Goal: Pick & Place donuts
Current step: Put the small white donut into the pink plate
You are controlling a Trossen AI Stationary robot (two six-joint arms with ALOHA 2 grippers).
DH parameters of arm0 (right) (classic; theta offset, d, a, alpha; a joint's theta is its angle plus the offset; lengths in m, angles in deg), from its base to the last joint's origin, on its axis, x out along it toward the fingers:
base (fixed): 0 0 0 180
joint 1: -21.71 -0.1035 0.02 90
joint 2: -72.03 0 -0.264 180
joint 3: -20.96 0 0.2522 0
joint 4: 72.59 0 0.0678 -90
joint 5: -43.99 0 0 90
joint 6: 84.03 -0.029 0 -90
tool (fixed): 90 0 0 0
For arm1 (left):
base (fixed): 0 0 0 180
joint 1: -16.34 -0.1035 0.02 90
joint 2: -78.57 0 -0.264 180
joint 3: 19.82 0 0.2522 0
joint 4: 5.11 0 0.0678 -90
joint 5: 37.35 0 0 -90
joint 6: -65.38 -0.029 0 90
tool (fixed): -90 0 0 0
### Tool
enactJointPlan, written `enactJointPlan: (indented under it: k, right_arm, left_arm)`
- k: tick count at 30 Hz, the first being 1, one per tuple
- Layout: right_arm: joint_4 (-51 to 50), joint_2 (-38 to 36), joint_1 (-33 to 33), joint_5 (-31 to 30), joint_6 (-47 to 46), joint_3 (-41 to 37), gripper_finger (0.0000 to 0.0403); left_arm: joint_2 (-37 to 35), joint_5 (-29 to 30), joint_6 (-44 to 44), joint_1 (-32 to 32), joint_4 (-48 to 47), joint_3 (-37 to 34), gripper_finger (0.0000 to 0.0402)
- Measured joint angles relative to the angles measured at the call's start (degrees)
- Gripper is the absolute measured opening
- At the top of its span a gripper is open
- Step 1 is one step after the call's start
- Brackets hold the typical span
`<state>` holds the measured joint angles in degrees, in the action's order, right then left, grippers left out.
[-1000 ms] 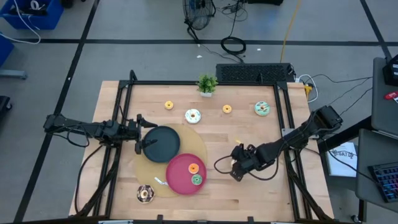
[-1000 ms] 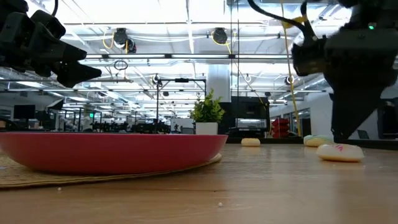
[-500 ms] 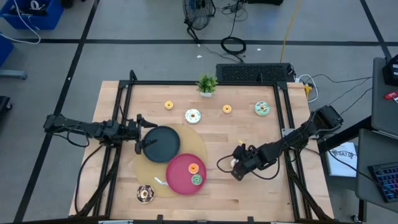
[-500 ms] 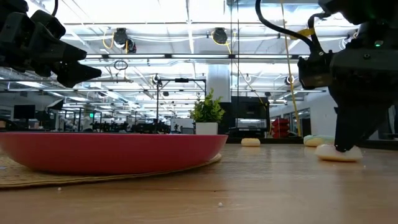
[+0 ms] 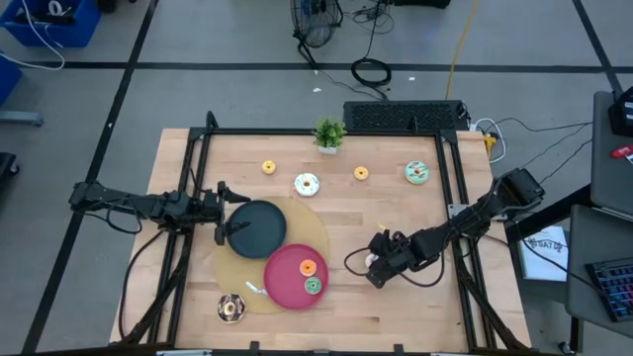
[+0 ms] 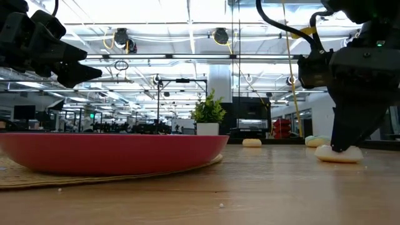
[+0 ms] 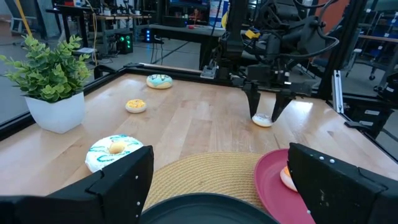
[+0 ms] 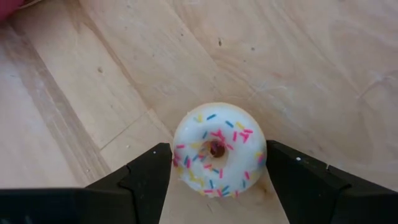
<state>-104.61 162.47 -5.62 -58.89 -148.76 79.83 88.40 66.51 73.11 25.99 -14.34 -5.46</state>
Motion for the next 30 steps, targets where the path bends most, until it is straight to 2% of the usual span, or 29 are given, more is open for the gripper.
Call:
enactJointPlan:
  k: [10, 17, 22, 25, 30]
  right_arm:
    - [-0.17, 1.14, 0.0, 0.23, -0.02, 0.14, 0.0239]
    - [-0.57, 1.19, 0.04, 0.03, 0.39, 0.07, 0.019]
    - [0.48, 1.31, 0.24, -1.99, 4.11, -0.03, 0.0161]
    - [3.85, 1.5, 1.02, -2.99, 7.66, -0.14, 0.0151]
    - [16.64, 1.51, 2.76, -3.67, 17.9, -0.19, 0.0146]
  left_arm:
    - [0.01, -0.01, 0.0, 0.01, -0.01, 0.0, 0.0365]
    - [0.02, 0.0, 0.0, 0.0, -0.02, 0.0, 0.0365]
    - [0.01, 0.0, 0.0, 0.01, -0.01, 0.0, 0.0365]
    - [0.0, 0.0, 0.0, 0.0, -0.02, 0.0, 0.0365]
    - [0.01, -0.02, 0.0, 0.01, -0.02, 0.0, 0.0365]
